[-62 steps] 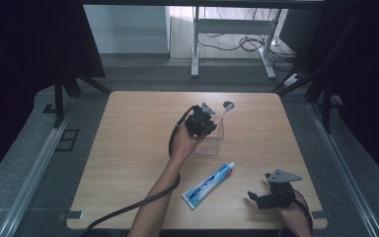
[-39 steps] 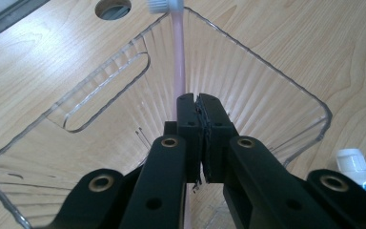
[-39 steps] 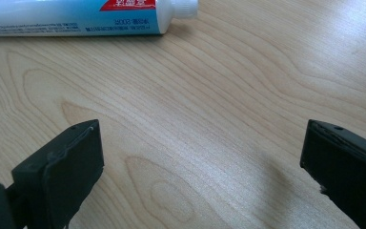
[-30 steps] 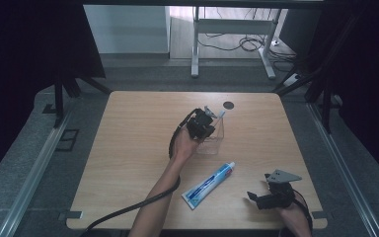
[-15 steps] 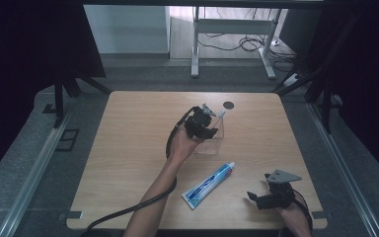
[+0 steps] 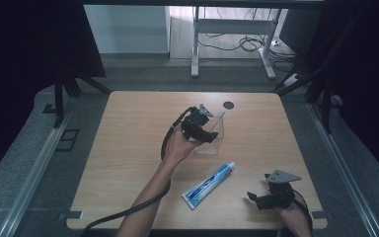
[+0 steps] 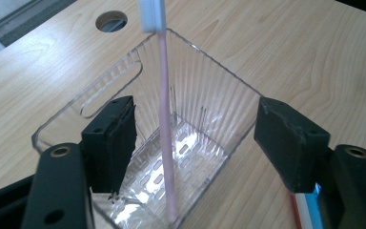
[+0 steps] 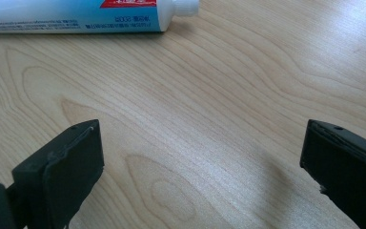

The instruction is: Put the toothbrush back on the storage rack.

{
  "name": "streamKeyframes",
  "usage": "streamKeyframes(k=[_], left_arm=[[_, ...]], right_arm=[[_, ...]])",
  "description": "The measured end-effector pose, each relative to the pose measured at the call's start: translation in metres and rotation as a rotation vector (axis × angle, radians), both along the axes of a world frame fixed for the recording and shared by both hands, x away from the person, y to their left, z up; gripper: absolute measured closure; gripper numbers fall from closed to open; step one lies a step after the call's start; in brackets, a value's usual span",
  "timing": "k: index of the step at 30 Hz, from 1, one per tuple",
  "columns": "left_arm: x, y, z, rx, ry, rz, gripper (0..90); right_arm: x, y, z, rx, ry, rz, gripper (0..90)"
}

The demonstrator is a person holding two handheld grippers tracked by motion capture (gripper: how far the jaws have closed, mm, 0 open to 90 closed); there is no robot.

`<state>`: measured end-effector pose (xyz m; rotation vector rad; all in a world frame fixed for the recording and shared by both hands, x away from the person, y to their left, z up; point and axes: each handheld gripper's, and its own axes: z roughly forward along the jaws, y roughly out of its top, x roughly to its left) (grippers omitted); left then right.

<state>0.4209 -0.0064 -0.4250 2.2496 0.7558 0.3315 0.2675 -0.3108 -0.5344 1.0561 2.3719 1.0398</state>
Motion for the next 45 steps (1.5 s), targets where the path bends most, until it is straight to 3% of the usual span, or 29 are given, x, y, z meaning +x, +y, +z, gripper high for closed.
streamKeyframes(k=[9,14,29,34,45], left_arm=[[-0.006,0.018,0.0,-0.01,0.012,0.005,20.6],[-0.009,0.028,0.001,-0.044,0.028,0.006,14.3],[-0.027,0.048,0.004,-0.061,0.034,-0.017,12.9],[-0.036,0.055,0.002,-0.057,0.014,-0.025,12.8],[-0.052,0.072,-0.005,-0.1,0.009,-0.02,12.6]], right_arm=[[0.0,0.0,0.0,-0.003,0.001,0.0,0.7],[0.0,0.0,0.0,-0.003,0.001,0.0,0.7],[0.0,0.001,-0.001,-0.006,0.003,-0.002,0.7],[0.0,0.001,0.0,-0.006,0.005,-0.003,0.7],[0.0,0.001,-0.001,-0.009,0.006,-0.004,0.7]])
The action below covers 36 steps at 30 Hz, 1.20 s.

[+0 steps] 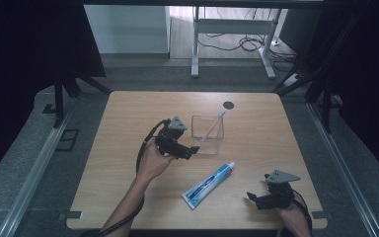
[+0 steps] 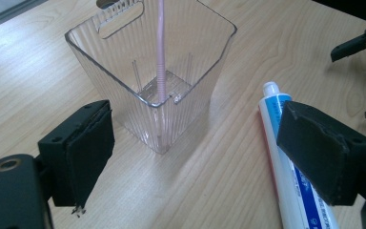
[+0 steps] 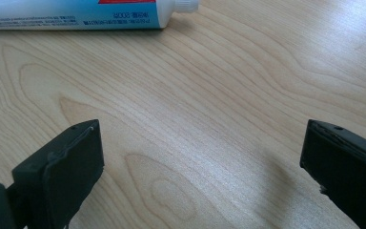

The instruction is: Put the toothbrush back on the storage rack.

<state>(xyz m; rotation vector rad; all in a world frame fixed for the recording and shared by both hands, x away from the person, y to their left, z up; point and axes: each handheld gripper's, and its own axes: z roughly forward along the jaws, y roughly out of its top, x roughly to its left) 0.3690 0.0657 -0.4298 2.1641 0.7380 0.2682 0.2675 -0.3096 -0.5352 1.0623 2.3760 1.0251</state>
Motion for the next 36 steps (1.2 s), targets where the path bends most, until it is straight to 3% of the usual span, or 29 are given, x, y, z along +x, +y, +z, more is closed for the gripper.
streamKeyframes(k=[3,7,11,25,36], left_arm=[[-0.005,0.004,-0.002,-0.011,-0.015,0.0,12.6],[-0.01,0.009,-0.005,-0.023,-0.005,-0.008,12.7],[-0.017,0.016,-0.008,-0.013,-0.012,-0.003,12.6],[-0.041,0.046,-0.02,-0.043,-0.017,0.057,12.7],[-0.063,0.062,-0.03,-0.012,-0.008,0.08,12.8]], right_arm=[[0.0,0.0,0.0,-0.001,0.0,0.001,0.7],[0.0,0.0,0.0,-0.002,0.0,0.0,0.7],[0.0,0.001,0.0,0.001,-0.001,0.003,0.7],[0.0,0.002,0.0,-0.001,0.0,0.011,0.7],[-0.001,0.003,0.0,-0.004,-0.004,0.01,0.7]])
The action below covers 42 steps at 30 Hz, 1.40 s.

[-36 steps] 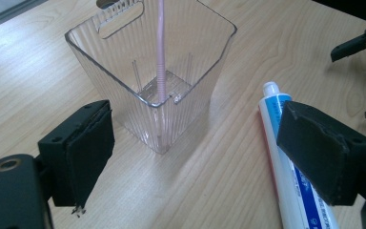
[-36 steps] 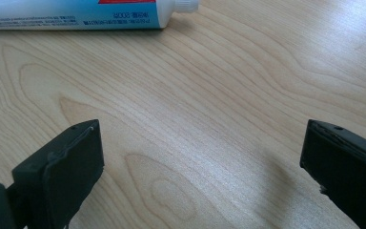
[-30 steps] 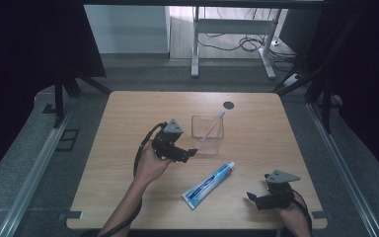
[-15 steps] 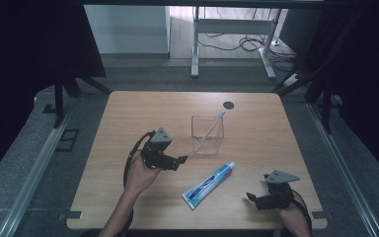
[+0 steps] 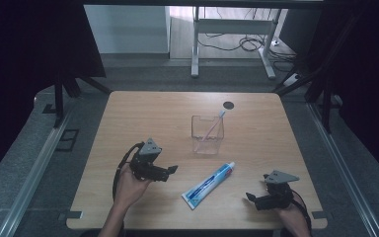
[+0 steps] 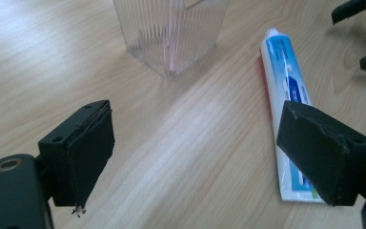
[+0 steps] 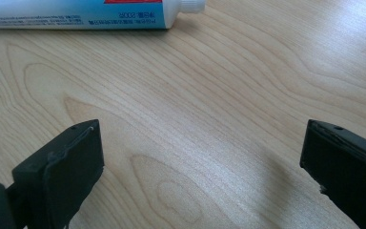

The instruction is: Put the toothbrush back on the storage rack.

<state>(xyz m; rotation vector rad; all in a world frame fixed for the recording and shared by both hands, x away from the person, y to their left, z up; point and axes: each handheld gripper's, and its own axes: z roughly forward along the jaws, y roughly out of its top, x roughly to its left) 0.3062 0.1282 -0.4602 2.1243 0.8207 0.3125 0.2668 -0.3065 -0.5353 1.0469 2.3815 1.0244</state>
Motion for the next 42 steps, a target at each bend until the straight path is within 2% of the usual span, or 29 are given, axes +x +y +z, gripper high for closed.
streamKeyframes(k=[7,11,13,20,26,28,38,40,42], left_arm=[[-0.016,0.008,-0.012,-0.016,-0.002,0.006,12.7],[-0.022,0.01,-0.019,-0.008,-0.012,0.002,12.7],[-0.025,0.012,-0.023,-0.02,-0.017,0.002,12.7],[-0.03,0.017,-0.032,-0.016,-0.01,0.018,12.7],[-0.034,0.023,-0.042,-0.01,-0.006,0.052,12.7],[-0.035,0.024,-0.046,0.002,-0.006,0.061,12.7],[-0.033,0.021,-0.066,0.13,0.025,0.07,12.7],[-0.033,0.021,-0.068,0.146,0.024,0.07,12.7],[-0.033,0.021,-0.067,0.144,0.018,0.07,12.7]], right_arm=[[0.0,0.001,0.0,-0.001,0.001,0.003,0.7],[0.0,0.001,0.0,-0.002,0.002,0.002,0.7],[0.0,0.001,0.0,-0.003,0.002,0.001,0.7],[-0.001,0.002,0.0,-0.004,0.003,0.002,0.8],[-0.001,0.001,0.0,-0.001,0.004,0.002,1.4],[-0.001,0.002,0.0,-0.002,0.005,0.003,1.4],[-0.001,0.002,0.0,-0.007,0.004,0.004,1.4],[-0.001,0.001,0.0,-0.004,0.005,0.003,1.4],[-0.001,0.001,0.0,-0.003,0.009,0.001,1.4]])
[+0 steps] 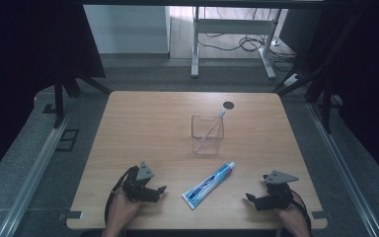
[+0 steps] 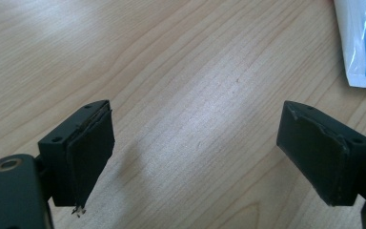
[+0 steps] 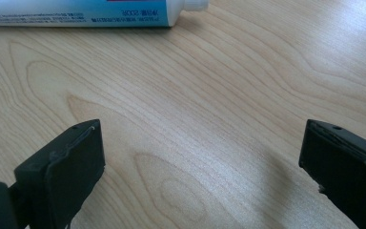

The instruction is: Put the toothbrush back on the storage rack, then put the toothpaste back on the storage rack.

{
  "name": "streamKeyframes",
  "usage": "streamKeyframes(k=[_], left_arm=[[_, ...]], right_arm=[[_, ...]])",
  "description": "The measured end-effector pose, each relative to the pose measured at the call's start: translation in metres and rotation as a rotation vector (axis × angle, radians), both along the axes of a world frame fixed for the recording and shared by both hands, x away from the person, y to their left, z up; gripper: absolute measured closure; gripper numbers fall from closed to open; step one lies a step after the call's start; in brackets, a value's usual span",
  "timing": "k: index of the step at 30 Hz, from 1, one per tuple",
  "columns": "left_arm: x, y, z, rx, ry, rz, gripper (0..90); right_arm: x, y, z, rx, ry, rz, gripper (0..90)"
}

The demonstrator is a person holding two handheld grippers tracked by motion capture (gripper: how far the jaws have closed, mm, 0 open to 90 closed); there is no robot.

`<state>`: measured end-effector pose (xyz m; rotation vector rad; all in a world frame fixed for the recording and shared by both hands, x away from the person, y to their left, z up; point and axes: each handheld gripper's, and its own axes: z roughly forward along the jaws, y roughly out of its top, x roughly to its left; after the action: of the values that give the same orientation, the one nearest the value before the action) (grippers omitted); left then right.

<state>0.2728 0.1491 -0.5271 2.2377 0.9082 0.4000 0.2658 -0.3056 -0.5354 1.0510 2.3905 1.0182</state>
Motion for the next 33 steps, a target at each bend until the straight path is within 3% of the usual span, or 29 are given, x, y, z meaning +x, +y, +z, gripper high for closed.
streamKeyframes(k=[9,18,24,33], left_arm=[[0.0,0.007,0.002,-0.058,-0.006,0.014,12.7],[-0.001,0.007,0.003,-0.06,-0.017,-0.007,12.7],[-0.001,0.008,0.003,-0.063,-0.02,-0.015,12.7],[-0.001,0.013,0.005,-0.091,-0.022,-0.005,12.8]], right_arm=[[0.001,0.001,0.0,-0.006,0.015,0.007,1.3],[0.0,0.001,0.007,0.007,0.012,-0.011,0.0],[-0.002,0.005,0.014,0.016,0.037,-0.009,1.0],[-0.004,0.016,0.016,-0.039,0.099,0.031,6.4]])
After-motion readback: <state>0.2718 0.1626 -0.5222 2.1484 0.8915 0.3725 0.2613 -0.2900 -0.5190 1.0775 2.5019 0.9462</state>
